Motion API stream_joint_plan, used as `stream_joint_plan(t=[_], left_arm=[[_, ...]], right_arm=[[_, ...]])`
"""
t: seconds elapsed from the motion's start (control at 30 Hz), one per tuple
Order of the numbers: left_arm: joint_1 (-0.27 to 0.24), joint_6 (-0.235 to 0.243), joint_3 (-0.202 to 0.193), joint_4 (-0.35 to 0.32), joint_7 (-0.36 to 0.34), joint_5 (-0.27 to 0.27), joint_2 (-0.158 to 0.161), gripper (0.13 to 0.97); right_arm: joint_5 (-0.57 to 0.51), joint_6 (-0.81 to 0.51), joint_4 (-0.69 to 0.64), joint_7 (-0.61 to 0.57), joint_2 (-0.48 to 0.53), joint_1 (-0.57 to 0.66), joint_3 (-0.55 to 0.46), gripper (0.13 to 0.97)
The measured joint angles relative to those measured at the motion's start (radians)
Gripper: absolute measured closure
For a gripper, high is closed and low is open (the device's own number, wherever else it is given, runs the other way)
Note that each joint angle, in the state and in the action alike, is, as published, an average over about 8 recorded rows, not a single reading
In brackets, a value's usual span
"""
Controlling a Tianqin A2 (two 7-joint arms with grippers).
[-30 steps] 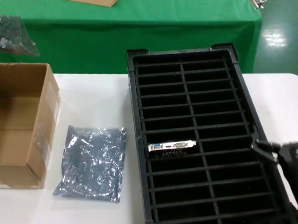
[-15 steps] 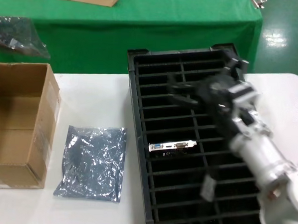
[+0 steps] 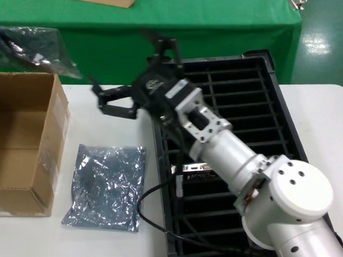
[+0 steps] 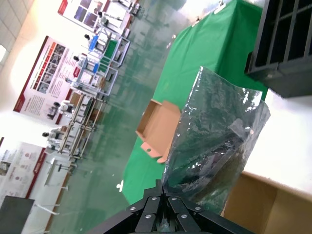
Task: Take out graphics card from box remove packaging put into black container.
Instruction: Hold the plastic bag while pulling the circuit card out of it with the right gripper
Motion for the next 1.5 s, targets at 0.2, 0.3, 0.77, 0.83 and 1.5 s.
stream_joint_plan(t=[0.2, 0.3, 0.77, 0.83, 1.5], left_arm=[[-0.006, -0.025, 0.025, 0.026, 0.01, -0.021, 0.028, 0.958], [-0.008, -0.033, 0.035, 0.035, 0.015, -0.029, 0.038, 0.958], [0.03, -0.039, 0.017, -0.019, 0.009, -0.074, 0.031, 0.958], [0.039, -0.035, 0.007, -0.036, 0.003, -0.075, 0.026, 0.958], [0.12, 0.033, -0.058, -0.166, -0.059, -0.04, 0.018, 0.958]], right_arm=[[0.041, -0.005, -0.006, -0.027, -0.004, 0.013, -0.062, 0.254], [0.047, -0.009, -0.006, -0.031, -0.004, 0.013, -0.078, 0.282], [0.073, 0.005, -0.049, -0.061, -0.005, 0.03, -0.119, 0.593], [0.077, 0.011, -0.055, -0.066, -0.005, 0.033, -0.123, 0.647], [0.18, 0.042, -0.087, -0.103, -0.005, 0.047, -0.165, 0.908]])
